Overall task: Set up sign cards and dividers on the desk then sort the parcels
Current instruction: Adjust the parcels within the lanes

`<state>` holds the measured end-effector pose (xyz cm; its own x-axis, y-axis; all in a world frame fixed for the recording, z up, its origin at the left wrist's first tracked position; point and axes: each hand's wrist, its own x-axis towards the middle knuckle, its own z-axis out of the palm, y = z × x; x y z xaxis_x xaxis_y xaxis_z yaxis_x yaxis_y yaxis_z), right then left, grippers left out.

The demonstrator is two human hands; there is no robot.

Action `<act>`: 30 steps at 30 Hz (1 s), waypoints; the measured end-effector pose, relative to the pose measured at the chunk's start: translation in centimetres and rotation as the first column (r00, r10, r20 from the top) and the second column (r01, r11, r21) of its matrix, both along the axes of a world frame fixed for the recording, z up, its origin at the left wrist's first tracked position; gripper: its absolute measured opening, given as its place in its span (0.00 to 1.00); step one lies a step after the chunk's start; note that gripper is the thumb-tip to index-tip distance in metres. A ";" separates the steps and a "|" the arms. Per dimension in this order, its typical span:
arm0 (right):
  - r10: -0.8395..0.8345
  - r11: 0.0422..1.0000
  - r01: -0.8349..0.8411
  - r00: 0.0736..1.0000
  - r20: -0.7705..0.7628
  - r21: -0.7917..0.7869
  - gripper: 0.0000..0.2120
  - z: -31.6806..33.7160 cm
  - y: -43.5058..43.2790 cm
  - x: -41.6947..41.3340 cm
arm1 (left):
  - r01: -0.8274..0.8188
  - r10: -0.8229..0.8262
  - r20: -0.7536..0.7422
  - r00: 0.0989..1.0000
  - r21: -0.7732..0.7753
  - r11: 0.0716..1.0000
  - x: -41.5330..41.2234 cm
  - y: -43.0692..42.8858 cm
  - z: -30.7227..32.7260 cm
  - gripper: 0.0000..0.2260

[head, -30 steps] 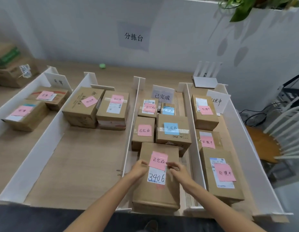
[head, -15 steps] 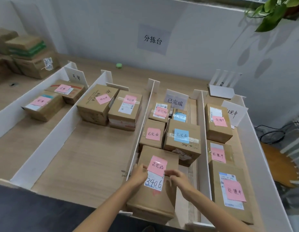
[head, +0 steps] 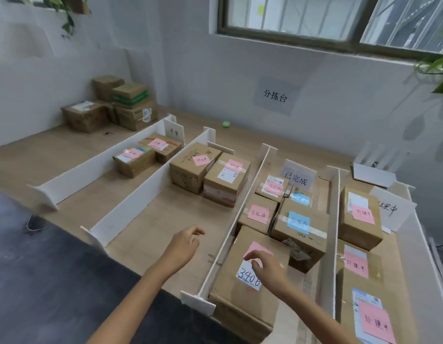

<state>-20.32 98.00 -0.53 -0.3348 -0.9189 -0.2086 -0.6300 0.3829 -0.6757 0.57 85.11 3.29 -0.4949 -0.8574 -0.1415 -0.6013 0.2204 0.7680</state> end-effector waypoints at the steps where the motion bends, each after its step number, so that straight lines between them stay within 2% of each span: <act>1: 0.033 0.999 -0.033 0.999 0.013 -0.029 0.12 0.8 -0.1 1.0 | -0.029 0.029 0.012 0.999 -0.045 0.999 1.7 0.3 0.8 0.14; 5: 0.130 0.988 -0.118 0.985 0.116 -0.102 0.12 2.1 -0.7 6.1 | -0.171 0.176 0.018 0.984 -0.155 0.973 9.4 1.9 3.2 0.14; 8: 0.185 0.978 -0.163 0.966 0.183 -0.127 0.18 1.7 -0.7 10.7 | -0.312 0.315 -0.009 0.949 -0.166 0.936 15.3 4.0 4.1 0.13; 13: 0.372 0.927 -0.353 0.911 0.176 -0.131 0.26 1.8 -3.0 17.9 | -0.438 0.442 -0.034 0.896 -0.232 0.869 23.9 6.6 4.8 0.19; 21: 0.496 0.868 -0.475 0.835 0.239 -0.141 0.16 4.3 -10.3 28.3 | -0.512 0.521 -0.047 0.852 -0.281 0.812 36.2 4.1 5.5 0.19; 24: 0.457 0.889 -0.424 0.853 0.252 -0.176 0.15 6.2 -15.1 32.0 | -0.554 0.562 -0.065 0.825 -0.297 0.778 42.0 2.0 6.7 0.16; 30: 0.395 0.918 -0.357 0.862 0.317 -0.173 0.16 8.0 -22.4 40.1 | -0.642 0.644 -0.110 0.757 -0.309 0.702 53.3 -1.2 7.9 0.20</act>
